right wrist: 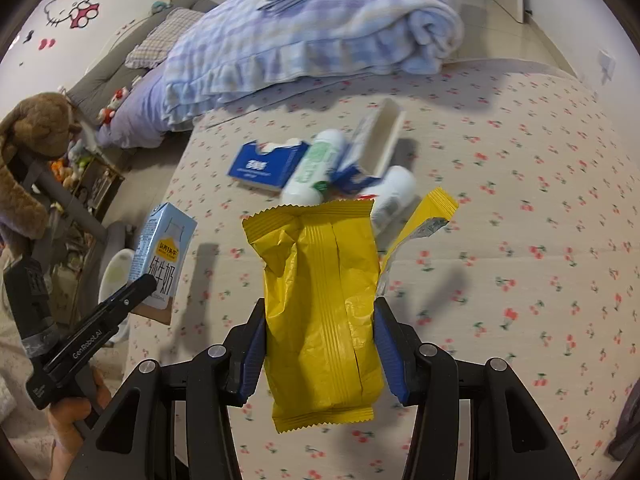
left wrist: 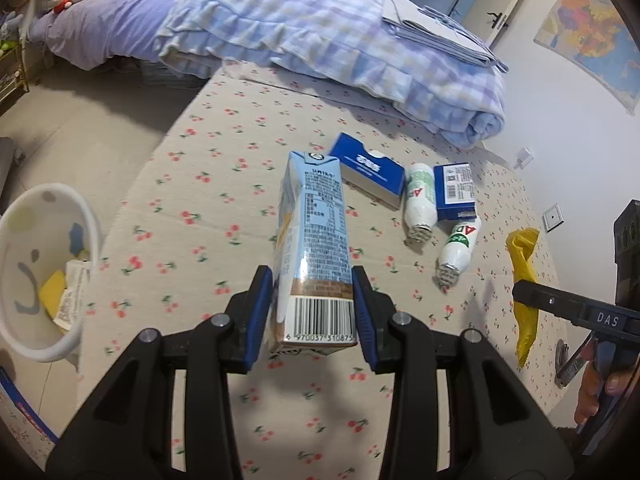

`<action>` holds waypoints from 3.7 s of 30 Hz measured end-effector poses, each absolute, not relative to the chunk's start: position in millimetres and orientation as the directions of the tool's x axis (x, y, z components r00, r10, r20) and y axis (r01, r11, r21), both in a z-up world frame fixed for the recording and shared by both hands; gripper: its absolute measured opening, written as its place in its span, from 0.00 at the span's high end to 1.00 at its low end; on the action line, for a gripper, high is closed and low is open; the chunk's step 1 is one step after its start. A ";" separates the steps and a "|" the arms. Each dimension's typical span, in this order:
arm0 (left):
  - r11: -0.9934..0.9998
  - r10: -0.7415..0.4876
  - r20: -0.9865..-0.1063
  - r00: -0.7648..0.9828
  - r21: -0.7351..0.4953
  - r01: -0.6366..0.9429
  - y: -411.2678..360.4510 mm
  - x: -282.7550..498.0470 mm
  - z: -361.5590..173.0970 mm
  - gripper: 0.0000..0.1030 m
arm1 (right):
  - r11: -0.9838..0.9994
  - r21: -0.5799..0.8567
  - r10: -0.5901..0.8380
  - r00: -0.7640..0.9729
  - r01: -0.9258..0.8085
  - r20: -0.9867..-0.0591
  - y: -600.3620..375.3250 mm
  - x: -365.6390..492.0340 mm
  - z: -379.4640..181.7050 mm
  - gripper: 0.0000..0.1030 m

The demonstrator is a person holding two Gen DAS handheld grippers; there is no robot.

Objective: Collect trash
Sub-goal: 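Carry the milk carton to the wastebasket and release it with the left gripper, then lower the yellow snack bag into the wastebasket and open the right gripper, then return to the table and grasp a white AD drink bottle with the right gripper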

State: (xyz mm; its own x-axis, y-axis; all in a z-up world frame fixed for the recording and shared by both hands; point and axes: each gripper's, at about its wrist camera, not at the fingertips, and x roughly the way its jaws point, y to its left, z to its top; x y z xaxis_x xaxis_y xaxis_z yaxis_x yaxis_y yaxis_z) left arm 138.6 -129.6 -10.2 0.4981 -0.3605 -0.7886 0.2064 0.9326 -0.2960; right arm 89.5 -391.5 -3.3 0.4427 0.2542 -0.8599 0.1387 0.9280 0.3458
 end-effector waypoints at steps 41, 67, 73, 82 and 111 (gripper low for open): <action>0.961 -0.108 -0.814 0.571 -0.232 -0.149 82.5 135.5 -12.8 0.53 | 0.927 0.352 0.375 0.377 -0.131 -0.847 -201.2 140.2 -15.3 0.49; 0.963 0.100 -0.874 0.475 -0.034 -0.266 138.1 110.1 -12.3 0.03 | 0.893 0.377 0.445 0.357 -0.244 -0.821 -75.5 168.2 -21.8 0.49; 0.958 0.115 -0.877 0.466 -0.027 -0.286 146.8 108.4 -11.5 0.03 | 0.877 0.383 0.470 0.354 -0.289 -0.809 -37.4 178.2 -20.3 0.49; 0.950 0.118 -0.879 0.463 -0.036 -0.311 159.9 108.9 -10.2 0.03 | 0.851 0.383 0.506 0.369 -0.359 -0.780 -4.5 183.3 -14.2 0.18; 0.973 -0.025 -0.882 0.470 -0.129 -0.190 88.4 121.8 -2.6 0.03 | 0.932 0.340 0.357 0.493 -0.128 -0.793 -188.3 157.9 0.0 0.18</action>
